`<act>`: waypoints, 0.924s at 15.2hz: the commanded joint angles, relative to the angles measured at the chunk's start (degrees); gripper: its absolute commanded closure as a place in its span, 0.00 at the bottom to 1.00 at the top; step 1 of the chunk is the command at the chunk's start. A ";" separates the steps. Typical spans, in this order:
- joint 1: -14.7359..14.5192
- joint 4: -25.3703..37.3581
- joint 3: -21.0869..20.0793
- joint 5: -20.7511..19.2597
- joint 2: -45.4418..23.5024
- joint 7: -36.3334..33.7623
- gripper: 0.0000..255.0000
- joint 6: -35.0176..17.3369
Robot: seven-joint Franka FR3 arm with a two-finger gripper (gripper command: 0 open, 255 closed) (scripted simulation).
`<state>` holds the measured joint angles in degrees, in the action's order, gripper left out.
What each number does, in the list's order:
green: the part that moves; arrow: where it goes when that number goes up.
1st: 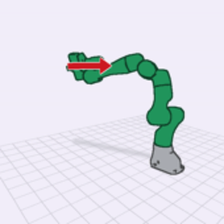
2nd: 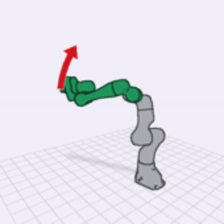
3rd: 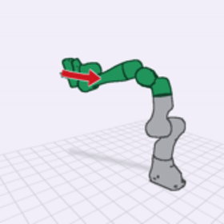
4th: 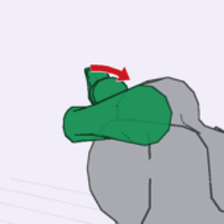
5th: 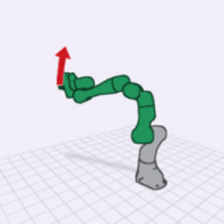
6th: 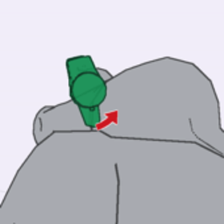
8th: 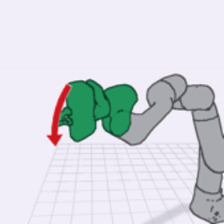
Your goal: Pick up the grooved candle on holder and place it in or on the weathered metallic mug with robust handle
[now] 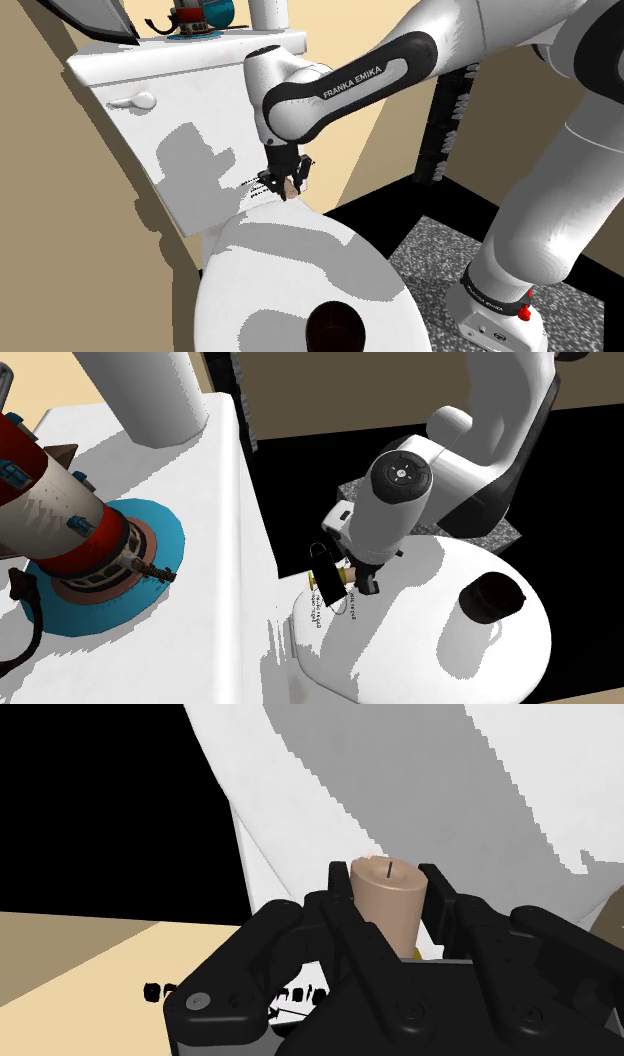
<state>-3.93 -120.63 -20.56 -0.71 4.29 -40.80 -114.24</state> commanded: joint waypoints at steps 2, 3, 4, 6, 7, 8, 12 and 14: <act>-0.01 1.75 0.05 0.30 0.78 0.22 1.00 2.49; 0.00 2.32 0.08 0.37 0.98 0.30 1.00 3.25; 0.01 2.90 0.11 0.44 1.16 0.37 1.00 4.01; 0.03 4.11 0.17 0.56 1.50 0.51 1.00 5.53; 0.04 4.73 0.19 0.61 1.64 0.57 1.00 6.29; 0.05 5.36 0.22 0.65 1.78 0.62 1.00 7.05; -1.49 1.52 -1.12 2.63 6.29 -1.37 1.00 7.46; -2.63 -1.05 -2.09 3.98 9.08 -2.81 1.00 7.50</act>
<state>-6.02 -120.24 -22.22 2.53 11.76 -42.96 -106.80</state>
